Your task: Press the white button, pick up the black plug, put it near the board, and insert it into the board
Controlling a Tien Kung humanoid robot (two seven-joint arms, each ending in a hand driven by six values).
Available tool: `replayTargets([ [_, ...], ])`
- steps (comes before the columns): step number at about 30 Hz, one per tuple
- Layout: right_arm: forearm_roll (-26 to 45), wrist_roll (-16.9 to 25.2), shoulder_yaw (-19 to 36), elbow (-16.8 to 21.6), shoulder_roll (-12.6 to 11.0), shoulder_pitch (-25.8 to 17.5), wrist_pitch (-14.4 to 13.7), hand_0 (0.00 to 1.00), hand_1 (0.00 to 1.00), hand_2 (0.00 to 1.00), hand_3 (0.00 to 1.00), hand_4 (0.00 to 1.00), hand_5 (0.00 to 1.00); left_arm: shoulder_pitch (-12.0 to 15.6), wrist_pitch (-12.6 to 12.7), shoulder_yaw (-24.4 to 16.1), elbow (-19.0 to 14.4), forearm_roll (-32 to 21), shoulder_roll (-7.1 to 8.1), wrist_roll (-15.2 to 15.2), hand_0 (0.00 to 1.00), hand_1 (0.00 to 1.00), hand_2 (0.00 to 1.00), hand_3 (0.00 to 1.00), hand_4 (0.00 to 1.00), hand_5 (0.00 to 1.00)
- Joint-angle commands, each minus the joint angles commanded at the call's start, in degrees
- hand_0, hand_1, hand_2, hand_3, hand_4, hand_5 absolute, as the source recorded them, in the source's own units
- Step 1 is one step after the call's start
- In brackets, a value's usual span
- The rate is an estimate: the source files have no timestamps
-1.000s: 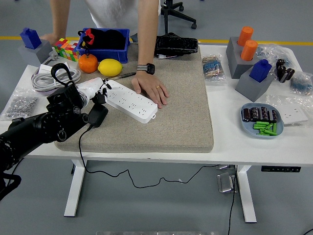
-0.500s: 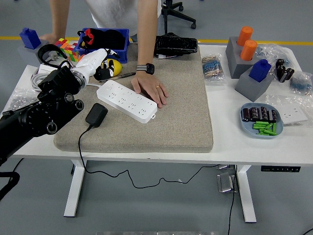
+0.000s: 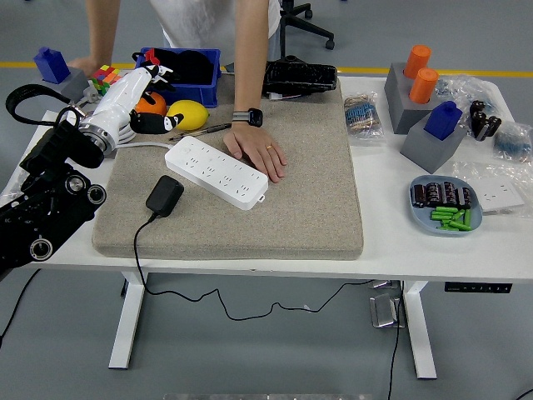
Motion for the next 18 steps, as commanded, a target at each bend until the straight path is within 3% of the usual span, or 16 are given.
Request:
replayTargets([
  [7,-0.21,0.04,0.41,0.13,0.11,-0.18,-0.04,0.681,0.611,0.589,0.57,0.642,0.344,5.36,0.12,-3.56,-3.44,2.15,1.83,0.41,0.664,0.742,0.712,0.755,0.874,0.113],
  [9,-0.23,0.04,0.5,0.19,0.16,-0.2,-0.06,0.681,0.611,0.589,0.57,0.642,0.343,6.94,-0.36,-4.23,-4.19,2.7,2.4,1.18,0.651,0.742,0.723,0.784,0.923,0.163],
  [14,-0.33,0.03,0.5,0.18,0.17,-0.34,-0.09,0.681,0.611,0.589,0.57,0.642,0.343,10.02,-1.69,-5.7,-5.43,4.04,2.96,2.97,0.651,0.742,0.723,0.784,0.923,0.163],
  [15,-0.32,0.04,0.53,0.17,0.17,-0.36,-0.11,0.68,0.61,0.589,0.569,0.642,0.341,10.5,-1.81,-5.82,-5.68,4.22,2.98,3.22,0.668,0.759,0.74,0.812,0.998,0.356],
  [18,-0.29,0.06,0.5,0.21,0.19,-0.42,-0.13,0.68,0.61,0.589,0.569,0.642,0.341,11.78,-2.09,-5.86,-6.01,4.98,2.49,4.12,0.668,0.759,0.74,0.812,0.998,0.356],
])
